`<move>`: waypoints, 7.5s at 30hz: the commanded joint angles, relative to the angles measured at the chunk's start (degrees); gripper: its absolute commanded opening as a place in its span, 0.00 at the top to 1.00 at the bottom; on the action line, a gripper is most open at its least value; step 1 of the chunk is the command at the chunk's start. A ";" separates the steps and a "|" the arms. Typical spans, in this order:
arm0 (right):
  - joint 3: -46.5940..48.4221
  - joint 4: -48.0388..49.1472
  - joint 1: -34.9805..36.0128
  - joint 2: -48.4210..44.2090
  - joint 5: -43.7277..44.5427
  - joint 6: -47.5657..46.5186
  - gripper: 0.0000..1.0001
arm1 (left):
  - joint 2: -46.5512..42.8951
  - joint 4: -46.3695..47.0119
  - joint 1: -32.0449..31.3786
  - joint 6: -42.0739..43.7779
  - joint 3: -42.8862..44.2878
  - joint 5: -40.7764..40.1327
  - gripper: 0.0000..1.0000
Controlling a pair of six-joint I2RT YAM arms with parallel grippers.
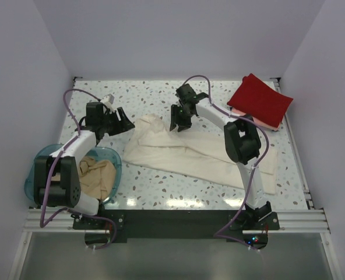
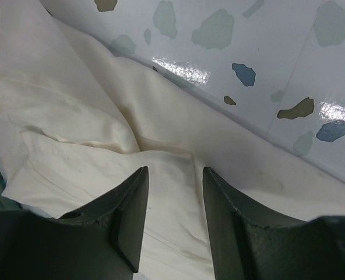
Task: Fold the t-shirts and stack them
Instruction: Fold the tshirt
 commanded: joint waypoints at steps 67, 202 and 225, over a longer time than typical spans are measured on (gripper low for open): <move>-30.64 4.89 2.70 -21.54 -15.08 -11.50 1.00 | -2.00 -2.15 -11.61 -4.98 -4.62 -2.84 0.35; -20.97 11.40 7.88 -12.13 -18.07 -5.61 0.52 | 25.15 -10.67 -8.63 -5.94 27.98 -9.61 0.37; -29.49 10.87 10.17 -15.30 -19.12 -6.66 0.54 | 28.59 -8.83 -7.23 -5.94 24.12 -8.90 0.44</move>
